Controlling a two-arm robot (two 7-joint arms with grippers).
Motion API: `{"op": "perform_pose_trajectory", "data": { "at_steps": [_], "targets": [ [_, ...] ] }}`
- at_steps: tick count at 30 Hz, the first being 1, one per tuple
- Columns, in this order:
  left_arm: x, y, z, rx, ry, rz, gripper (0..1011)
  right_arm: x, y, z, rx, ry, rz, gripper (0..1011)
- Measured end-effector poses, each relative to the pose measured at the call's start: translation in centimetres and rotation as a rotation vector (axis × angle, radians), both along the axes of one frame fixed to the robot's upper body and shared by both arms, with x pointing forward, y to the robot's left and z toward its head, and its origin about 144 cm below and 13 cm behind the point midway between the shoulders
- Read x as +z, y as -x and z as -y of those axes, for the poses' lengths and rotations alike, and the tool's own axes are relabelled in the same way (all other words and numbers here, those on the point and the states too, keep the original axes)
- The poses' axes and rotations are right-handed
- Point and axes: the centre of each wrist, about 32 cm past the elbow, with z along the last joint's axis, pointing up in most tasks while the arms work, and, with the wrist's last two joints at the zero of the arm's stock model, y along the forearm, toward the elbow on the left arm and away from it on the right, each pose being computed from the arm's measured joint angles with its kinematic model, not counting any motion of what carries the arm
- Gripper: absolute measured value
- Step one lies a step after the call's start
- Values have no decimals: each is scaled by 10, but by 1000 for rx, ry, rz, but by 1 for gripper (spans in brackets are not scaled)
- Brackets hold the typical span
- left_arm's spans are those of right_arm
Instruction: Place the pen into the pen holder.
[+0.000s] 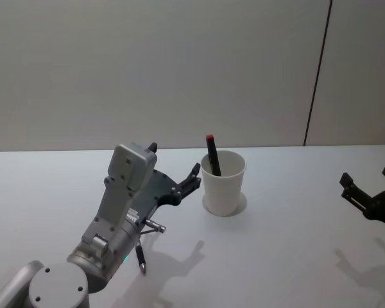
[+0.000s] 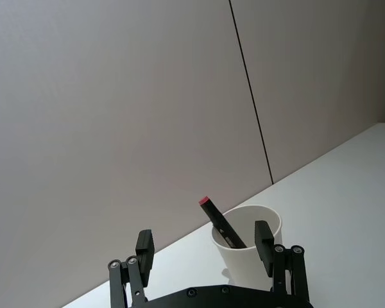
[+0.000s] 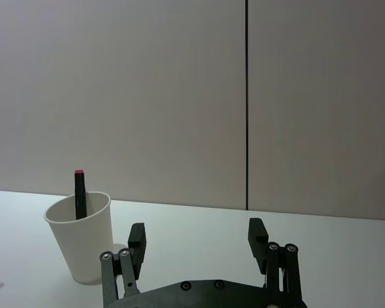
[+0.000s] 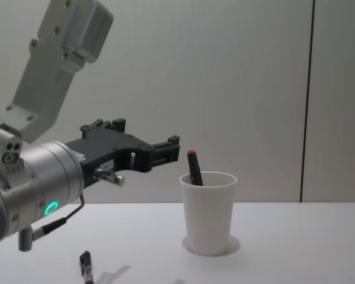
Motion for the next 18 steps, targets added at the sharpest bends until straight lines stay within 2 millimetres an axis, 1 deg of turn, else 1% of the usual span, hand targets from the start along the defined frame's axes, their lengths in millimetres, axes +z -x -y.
{"op": "perform_pose_trajectory", "data": {
  "at_steps": [9, 18],
  "targets": [
    [3, 0, -2, 35, -16, -10, 1004, 0, 2, 1, -1, 1, -6, 1001],
    [10, -1, -9, 88, -52, -73, 1004, 0, 3, 1, -2, 1, -9, 1002]
  ]
}}
